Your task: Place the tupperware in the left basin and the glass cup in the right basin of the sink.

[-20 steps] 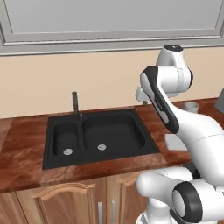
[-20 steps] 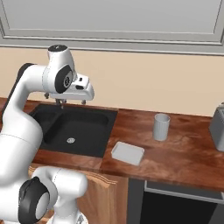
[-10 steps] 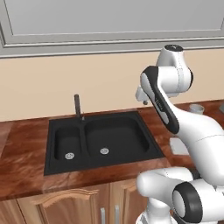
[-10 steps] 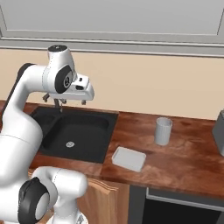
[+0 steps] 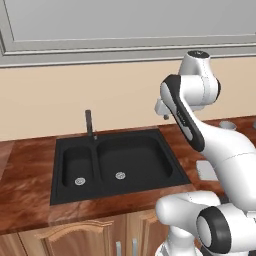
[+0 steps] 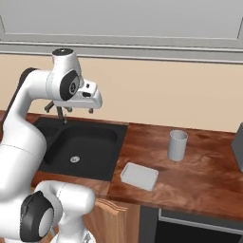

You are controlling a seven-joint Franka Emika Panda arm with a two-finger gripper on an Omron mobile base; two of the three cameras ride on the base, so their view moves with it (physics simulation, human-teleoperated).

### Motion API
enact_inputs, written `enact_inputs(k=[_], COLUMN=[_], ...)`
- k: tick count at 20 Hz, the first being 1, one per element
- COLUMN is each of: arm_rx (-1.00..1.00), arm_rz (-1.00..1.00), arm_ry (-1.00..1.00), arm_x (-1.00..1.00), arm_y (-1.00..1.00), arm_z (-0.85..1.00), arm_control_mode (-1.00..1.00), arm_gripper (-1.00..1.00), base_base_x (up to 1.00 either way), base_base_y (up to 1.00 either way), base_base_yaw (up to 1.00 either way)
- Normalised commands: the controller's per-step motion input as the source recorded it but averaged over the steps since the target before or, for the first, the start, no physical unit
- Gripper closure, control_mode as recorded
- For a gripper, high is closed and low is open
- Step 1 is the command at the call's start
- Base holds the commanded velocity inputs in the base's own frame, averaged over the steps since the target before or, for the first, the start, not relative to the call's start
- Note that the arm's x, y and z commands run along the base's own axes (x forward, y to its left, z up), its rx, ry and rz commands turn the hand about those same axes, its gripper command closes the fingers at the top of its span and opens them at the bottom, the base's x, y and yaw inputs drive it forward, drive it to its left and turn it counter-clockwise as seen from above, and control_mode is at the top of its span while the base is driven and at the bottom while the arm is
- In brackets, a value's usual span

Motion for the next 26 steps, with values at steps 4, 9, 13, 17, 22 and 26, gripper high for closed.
enact_inputs(k=[4,9,13,17,22,26], arm_rx=[0.00,0.00,0.00,0.00,-0.02,-0.03], arm_rz=[0.00,0.00,0.00,0.00,-0.01,0.00], arm_ry=[0.00,0.00,0.00,0.00,0.04,0.08], arm_x=[0.00,0.00,0.00,0.00,0.10,0.22], arm_y=[0.00,0.00,0.00,0.00,-0.10,-0.27], arm_z=[0.00,0.00,0.00,0.00,-0.02,-0.04], arm_control_mode=[1.00,1.00,-1.00,-1.00,-1.00,-1.00], arm_gripper=[-1.00,-1.00,-1.00,-1.00,-1.00,-1.00], base_base_x=[0.31,0.14,0.00,0.00,0.00,0.00], base_base_y=[0.14,0.09,0.00,0.00,0.00,0.00], base_base_yaw=[0.00,0.00,0.00,0.00,0.00,0.00])
